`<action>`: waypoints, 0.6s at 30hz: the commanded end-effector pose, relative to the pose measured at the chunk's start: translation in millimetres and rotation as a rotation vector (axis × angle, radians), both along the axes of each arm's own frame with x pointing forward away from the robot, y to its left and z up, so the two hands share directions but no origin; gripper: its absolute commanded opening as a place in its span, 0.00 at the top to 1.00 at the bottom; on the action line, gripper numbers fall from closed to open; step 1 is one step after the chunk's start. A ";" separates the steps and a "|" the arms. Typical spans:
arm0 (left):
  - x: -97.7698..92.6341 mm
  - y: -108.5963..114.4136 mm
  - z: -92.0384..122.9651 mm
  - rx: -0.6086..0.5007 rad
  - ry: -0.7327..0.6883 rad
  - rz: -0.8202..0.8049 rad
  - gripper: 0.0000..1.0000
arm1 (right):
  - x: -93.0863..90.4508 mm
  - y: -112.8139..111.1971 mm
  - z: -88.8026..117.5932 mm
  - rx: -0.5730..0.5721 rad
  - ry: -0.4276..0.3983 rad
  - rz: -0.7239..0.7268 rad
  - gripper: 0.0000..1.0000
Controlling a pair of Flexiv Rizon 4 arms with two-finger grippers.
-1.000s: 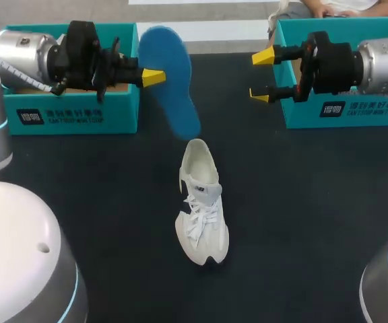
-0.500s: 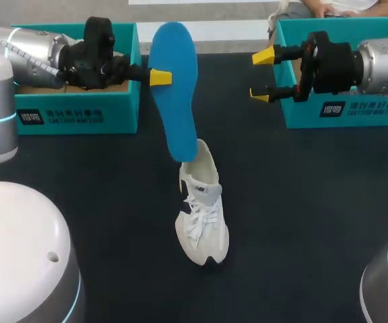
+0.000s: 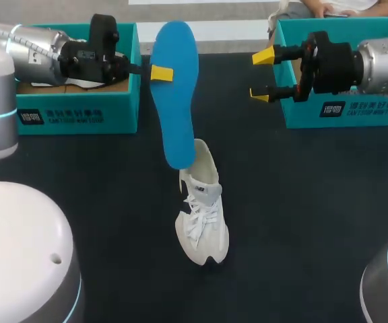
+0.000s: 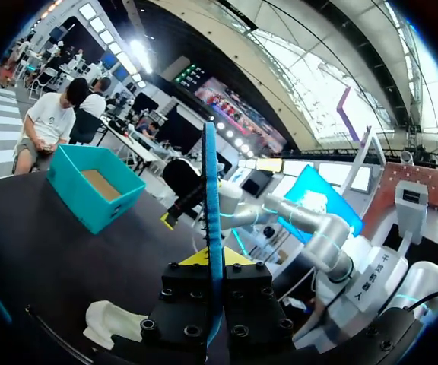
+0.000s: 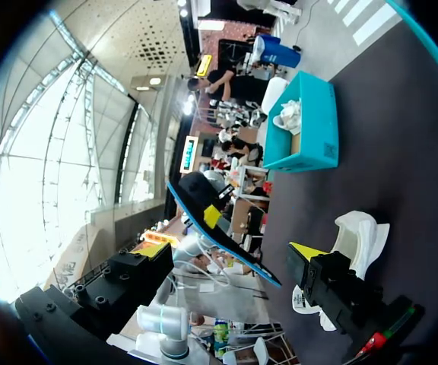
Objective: Take the shoe out of the shoebox, open the shoe tongue, remove and reinsert the insole, then place the shoe into the shoebox
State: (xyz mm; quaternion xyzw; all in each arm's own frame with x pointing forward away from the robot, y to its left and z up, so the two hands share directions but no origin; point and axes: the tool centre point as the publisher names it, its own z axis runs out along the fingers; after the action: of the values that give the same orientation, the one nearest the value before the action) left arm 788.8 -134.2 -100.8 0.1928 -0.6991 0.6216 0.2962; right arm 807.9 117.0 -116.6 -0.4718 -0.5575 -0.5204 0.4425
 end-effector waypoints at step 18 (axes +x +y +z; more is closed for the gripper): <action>25.3 6.0 -27.1 -0.027 0.510 0.029 1.00 | -18.7 12.6 16.7 -0.289 -0.058 -0.108 0.00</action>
State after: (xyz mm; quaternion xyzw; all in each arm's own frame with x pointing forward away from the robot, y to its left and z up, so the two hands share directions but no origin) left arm 808.1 -127.5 -124.7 0.3538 -0.5900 0.5699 0.4493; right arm 798.3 132.9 -103.0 -0.5294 -0.6089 -0.4777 0.3474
